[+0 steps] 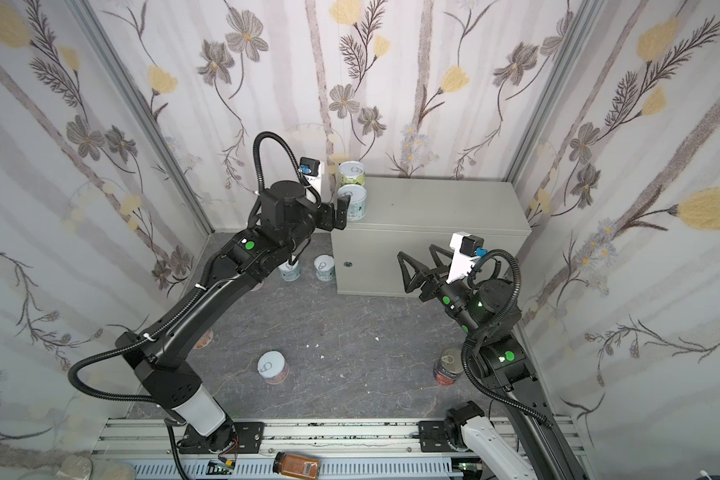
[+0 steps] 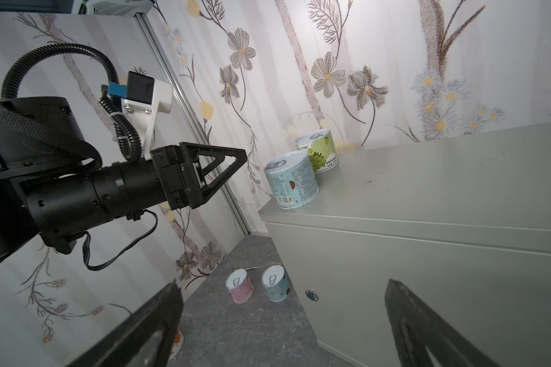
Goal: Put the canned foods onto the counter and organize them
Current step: 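Withdraw the left gripper toward the near cans while the right gripper shifts back, then lower the left gripper over the pink-lidded can near the robot and close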
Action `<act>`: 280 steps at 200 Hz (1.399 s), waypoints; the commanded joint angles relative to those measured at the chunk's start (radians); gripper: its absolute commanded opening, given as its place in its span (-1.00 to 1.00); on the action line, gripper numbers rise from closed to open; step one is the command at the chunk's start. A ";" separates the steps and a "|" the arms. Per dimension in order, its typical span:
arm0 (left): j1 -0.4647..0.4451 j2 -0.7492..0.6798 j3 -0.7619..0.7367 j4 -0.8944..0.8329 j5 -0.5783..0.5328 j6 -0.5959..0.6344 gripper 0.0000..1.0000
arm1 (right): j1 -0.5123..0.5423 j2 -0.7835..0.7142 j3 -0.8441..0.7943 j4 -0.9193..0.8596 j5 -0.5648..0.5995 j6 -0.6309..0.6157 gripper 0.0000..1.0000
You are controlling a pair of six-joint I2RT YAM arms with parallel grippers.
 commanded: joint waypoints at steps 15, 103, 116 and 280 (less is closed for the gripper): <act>-0.002 -0.186 -0.212 0.013 -0.040 -0.070 1.00 | 0.013 -0.003 0.003 -0.072 0.002 -0.033 0.99; -0.003 -0.550 -0.764 -0.047 -0.130 -0.322 1.00 | 0.237 0.011 -0.089 -0.055 0.107 -0.025 0.99; -0.002 -0.569 -0.818 -0.078 -0.158 -0.370 1.00 | 0.262 0.014 -0.104 -0.049 0.123 -0.023 0.99; -0.115 -0.622 -1.319 -0.241 -0.269 -0.898 1.00 | 0.328 0.052 -0.324 0.102 0.157 0.029 0.99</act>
